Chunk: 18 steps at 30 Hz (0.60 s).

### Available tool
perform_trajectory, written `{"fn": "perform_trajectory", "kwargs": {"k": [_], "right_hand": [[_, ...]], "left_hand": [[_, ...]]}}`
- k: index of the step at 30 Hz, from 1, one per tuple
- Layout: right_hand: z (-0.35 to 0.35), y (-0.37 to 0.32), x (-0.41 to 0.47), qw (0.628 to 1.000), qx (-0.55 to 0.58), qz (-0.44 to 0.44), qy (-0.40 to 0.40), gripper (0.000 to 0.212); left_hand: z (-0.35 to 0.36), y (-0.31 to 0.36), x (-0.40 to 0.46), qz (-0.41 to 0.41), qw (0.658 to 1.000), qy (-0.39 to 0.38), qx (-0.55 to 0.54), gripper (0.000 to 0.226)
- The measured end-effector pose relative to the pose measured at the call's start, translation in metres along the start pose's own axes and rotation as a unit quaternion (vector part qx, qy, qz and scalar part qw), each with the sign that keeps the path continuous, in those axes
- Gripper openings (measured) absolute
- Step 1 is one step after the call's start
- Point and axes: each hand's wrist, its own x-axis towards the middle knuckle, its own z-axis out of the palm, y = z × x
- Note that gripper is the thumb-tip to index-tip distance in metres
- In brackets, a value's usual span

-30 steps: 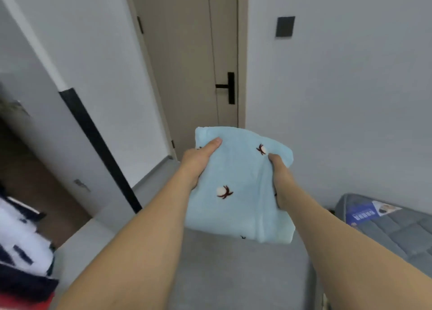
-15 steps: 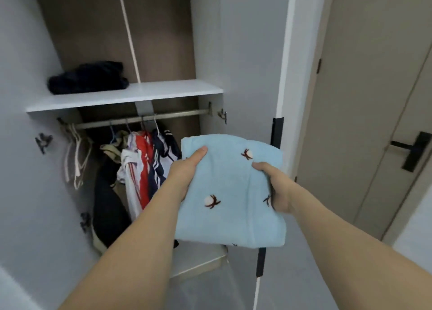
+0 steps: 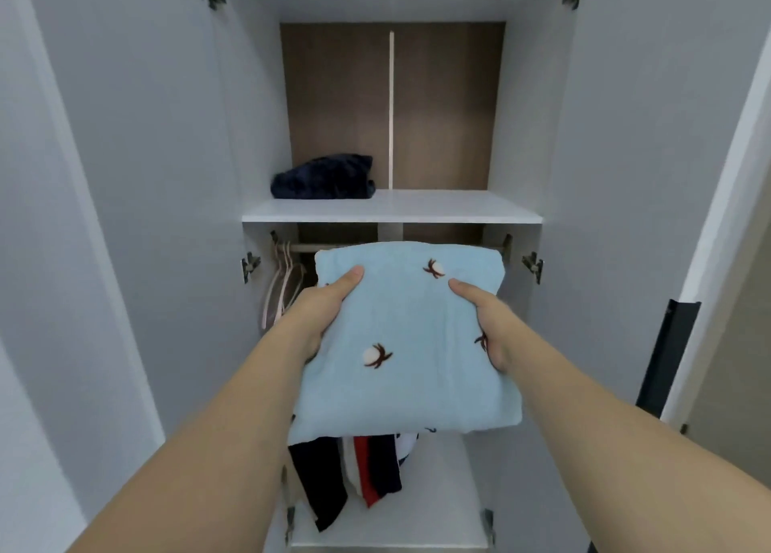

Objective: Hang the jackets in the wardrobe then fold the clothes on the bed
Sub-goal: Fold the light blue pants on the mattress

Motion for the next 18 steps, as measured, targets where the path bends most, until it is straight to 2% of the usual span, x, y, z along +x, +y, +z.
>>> {"fn": "perform_trajectory", "kwargs": {"k": [4, 11, 18], "right_hand": [[0.031, -0.042, 0.041, 0.998, 0.016, -0.064, -0.018, 0.042], [0.044, -0.115, 0.122, 0.991, 0.034, -0.128, -0.011, 0.047], [0.028, -0.189, 0.217, 0.983, 0.034, -0.175, 0.034, 0.065]], "left_hand": [[-0.007, 0.044, 0.035, 0.056, 0.996, 0.063, -0.004, 0.059], [0.01, 0.106, 0.119, 0.139, 0.986, 0.092, 0.002, 0.062], [0.051, 0.166, 0.226, 0.19, 0.975, 0.105, 0.043, 0.074]]}}
